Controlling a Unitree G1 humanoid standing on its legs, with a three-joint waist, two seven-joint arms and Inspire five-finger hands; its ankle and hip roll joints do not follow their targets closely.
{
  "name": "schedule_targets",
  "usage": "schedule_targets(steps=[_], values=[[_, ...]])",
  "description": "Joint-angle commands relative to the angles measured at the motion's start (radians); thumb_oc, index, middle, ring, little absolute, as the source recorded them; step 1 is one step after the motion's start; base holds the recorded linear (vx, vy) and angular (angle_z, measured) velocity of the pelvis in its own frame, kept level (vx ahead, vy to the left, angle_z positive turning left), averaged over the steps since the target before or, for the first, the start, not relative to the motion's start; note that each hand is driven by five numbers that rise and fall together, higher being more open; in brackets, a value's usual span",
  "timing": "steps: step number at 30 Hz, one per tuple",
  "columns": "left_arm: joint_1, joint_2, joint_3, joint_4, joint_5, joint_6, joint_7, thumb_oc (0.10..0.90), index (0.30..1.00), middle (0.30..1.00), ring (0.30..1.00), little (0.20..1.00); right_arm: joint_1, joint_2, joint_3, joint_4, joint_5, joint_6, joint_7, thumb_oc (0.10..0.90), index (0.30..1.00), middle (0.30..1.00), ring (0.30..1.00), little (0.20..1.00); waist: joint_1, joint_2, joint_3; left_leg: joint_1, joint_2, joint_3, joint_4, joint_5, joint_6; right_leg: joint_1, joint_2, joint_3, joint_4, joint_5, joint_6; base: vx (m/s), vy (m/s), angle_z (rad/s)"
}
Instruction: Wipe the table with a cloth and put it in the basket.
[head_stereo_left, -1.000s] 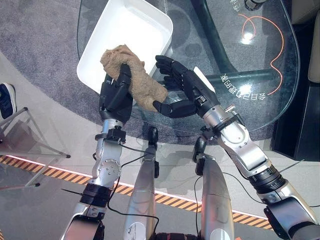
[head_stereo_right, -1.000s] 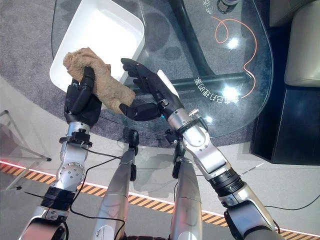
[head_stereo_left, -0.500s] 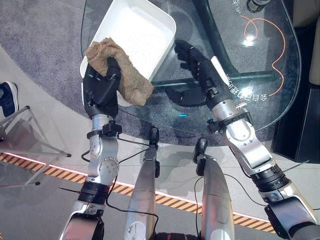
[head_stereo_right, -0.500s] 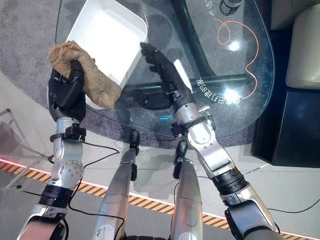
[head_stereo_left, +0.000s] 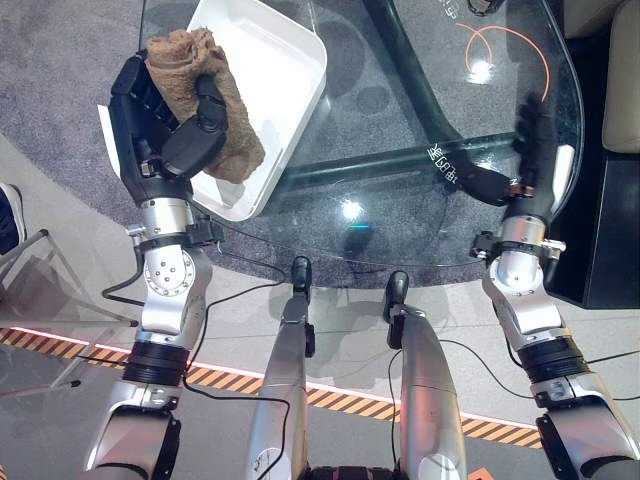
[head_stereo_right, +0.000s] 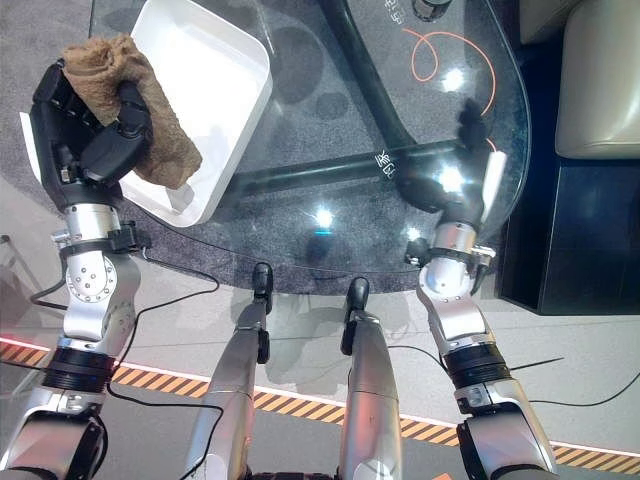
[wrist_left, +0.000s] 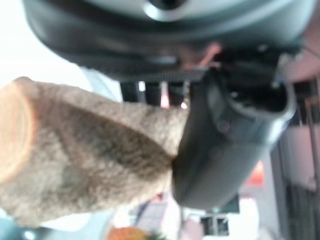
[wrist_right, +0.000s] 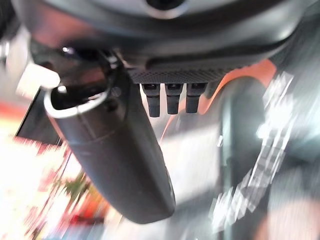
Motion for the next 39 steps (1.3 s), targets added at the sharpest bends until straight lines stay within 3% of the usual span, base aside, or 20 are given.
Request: schedule_targets(steps=[1, 5, 10, 15, 16, 22, 25, 39], values=[[-0.147, 0.081, 0.079, -0.058, 0.089, -0.168, 0.072, 0.1, 0.3, 0.3, 0.3, 0.2, -0.029, -0.069, -0.037, 0.018, 0.018, -0.144, -0.162, 0.8, 0.9, 0.9, 0.9, 0.9, -0.007, -0.017, -0.028, 0.037, -0.057, 0.065, 0.115, -0.12, 0.05, 0.06, 0.065, -0.028, -0.132, 0.098, 0.027, 0.0, 0.048, -0.04], [-0.205, 0.146, 0.037, 0.034, 0.14, -0.137, 0.138, 0.1, 0.3, 0.3, 0.3, 0.2, -0.026, -0.094, -0.053, 0.251, 0.094, -0.172, -0.259, 0.8, 0.9, 0.9, 0.9, 0.9, -0.014, -0.011, -0.028, 0.032, -0.051, 0.068, 0.114, -0.122, 0.051, 0.054, 0.07, -0.017, -0.135, 0.098, 0.026, -0.01, 0.037, -0.08], [-0.256, 0.191, -0.006, 0.108, 0.174, -0.105, 0.188, 0.1, 0.3, 0.3, 0.3, 0.2, -0.013, -0.098, -0.043, 0.372, 0.14, -0.165, -0.289, 0.8, 0.9, 0.9, 0.9, 0.9, -0.021, -0.009, -0.028, 0.023, -0.046, 0.072, 0.119, -0.124, 0.054, 0.046, 0.074, -0.01, -0.134, 0.099, 0.023, -0.01, 0.011, -0.06], [-0.344, 0.248, -0.081, 0.238, 0.19, -0.038, 0.224, 0.1, 0.3, 0.3, 0.3, 0.2, 0.004, -0.097, -0.051, 0.568, 0.203, -0.175, -0.207, 0.8, 0.9, 0.9, 0.9, 0.9, -0.034, -0.007, -0.028, 0.022, -0.04, 0.077, 0.12, -0.125, 0.059, 0.045, 0.08, -0.001, -0.139, 0.099, 0.02, -0.01, 0.005, -0.04], [-0.387, 0.264, -0.126, 0.327, 0.205, -0.021, 0.235, 0.1, 0.3, 0.3, 0.3, 0.2, -0.002, -0.099, -0.051, 0.678, 0.243, -0.167, -0.134, 0.8, 0.9, 0.9, 0.9, 0.9, -0.039, -0.007, -0.028, 0.023, -0.037, 0.081, 0.122, -0.125, 0.061, 0.048, 0.082, 0.001, -0.142, 0.1, 0.019, -0.01, 0.001, -0.09], [-0.494, 0.281, -0.237, 0.484, 0.198, 0.068, 0.221, 0.1, 0.3, 0.3, 0.3, 0.2, -0.021, -0.079, 0.014, 0.825, 0.225, -0.05, 0.01, 0.8, 0.9, 0.9, 0.9, 0.9, -0.051, -0.008, -0.028, 0.017, -0.026, 0.091, 0.125, -0.118, 0.062, 0.044, 0.085, 0.007, -0.148, 0.107, 0.016, 0.0, 0.003, -0.03], [-0.54, 0.283, -0.296, 0.547, 0.187, 0.126, 0.198, 0.1, 0.3, 0.3, 0.3, 0.2, -0.021, -0.059, 0.047, 0.858, 0.22, 0.006, 0.084, 0.8, 0.9, 0.9, 0.9, 0.9, -0.059, -0.009, -0.028, 0.02, -0.025, 0.095, 0.119, -0.113, 0.062, 0.044, 0.087, 0.01, -0.152, 0.111, 0.014, 0.0, 0.007, -0.01], [-0.613, 0.273, -0.365, 0.714, 0.199, 0.307, 0.096, 0.1, 0.3, 0.3, 0.3, 0.2, -0.032, -0.006, 0.129, 0.899, 0.21, 0.142, 0.264, 0.8, 0.9, 0.9, 0.9, 0.9, -0.078, -0.015, -0.028, 0.024, -0.022, 0.105, 0.11, -0.099, 0.058, 0.042, 0.093, 0.019, -0.161, 0.119, 0.01, 0.0, 0.008, -0.01]])
